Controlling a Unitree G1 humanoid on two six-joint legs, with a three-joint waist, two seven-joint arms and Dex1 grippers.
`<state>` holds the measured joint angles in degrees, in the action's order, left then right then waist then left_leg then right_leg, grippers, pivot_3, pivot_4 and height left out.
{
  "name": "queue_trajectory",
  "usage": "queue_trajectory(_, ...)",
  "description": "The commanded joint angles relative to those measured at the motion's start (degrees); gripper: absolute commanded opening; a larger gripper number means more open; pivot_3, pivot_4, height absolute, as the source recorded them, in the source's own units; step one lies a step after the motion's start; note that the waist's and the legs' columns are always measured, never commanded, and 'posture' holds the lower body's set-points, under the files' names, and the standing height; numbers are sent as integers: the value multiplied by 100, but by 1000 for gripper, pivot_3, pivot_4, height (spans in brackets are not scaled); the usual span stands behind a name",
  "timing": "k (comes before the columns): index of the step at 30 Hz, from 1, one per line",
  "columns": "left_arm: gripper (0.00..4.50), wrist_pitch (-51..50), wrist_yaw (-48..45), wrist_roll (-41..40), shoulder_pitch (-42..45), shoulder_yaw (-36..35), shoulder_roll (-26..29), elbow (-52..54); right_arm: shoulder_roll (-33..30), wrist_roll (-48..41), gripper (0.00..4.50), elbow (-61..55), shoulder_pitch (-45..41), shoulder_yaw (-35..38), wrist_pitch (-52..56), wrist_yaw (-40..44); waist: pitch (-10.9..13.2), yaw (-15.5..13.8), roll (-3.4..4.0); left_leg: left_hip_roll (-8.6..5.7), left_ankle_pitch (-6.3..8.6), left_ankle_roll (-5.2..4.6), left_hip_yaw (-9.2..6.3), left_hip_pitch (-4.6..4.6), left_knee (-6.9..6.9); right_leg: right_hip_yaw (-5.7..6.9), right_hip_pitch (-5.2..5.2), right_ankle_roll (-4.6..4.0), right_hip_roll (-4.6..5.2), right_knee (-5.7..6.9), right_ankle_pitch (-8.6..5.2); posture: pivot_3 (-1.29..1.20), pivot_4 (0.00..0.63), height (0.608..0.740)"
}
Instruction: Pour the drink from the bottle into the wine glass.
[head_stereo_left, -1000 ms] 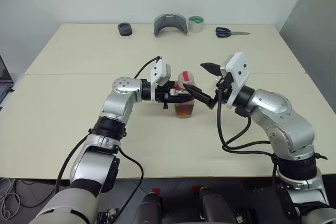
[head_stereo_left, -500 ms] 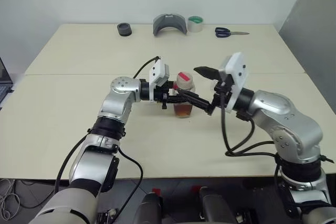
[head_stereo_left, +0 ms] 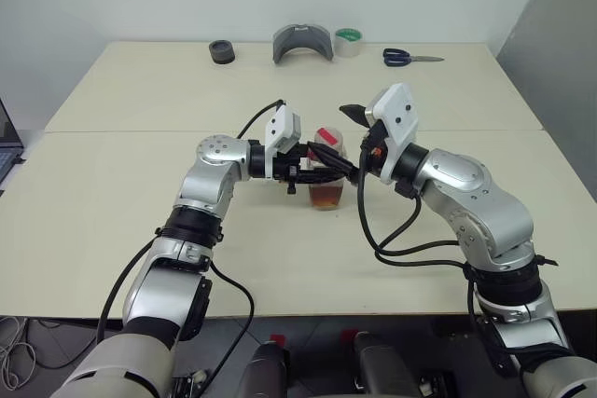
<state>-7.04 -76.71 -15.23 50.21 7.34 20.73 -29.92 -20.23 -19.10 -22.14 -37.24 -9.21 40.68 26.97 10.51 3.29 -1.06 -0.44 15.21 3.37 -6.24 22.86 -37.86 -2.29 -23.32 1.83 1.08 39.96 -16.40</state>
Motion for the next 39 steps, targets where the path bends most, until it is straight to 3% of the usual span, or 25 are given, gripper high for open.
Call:
queue_trajectory(1,1797,123,-18,-65,182,-107,23,120,-89,23,4500,-186,-36,249,-1,-57,0,0,0,0,0,0,0,0,0,0,0,0,0,0,0,0,150,740)
queue_trajectory(8,1797,151,-25,-54,198,-105,13,73,-66,-411,4500,-446,48,591,381,-56,0,0,0,0,0,0,0,0,0,0,0,0,0,0,0,0,150,740)
queue_trajectory(29,1797,185,-15,-70,214,-125,21,53,-285,-545,4500,-613,201,523,499,3,0,0,0,0,0,0,0,0,0,0,0,0,0,0,0,0,150,740)
queue_trajectory(39,1797,168,15,-75,198,-130,14,82,-60,-1398,4500,-727,65,877,986,43,0,0,0,1,0,0,0,0,0,0,0,0,0,0,0,0,150,740)
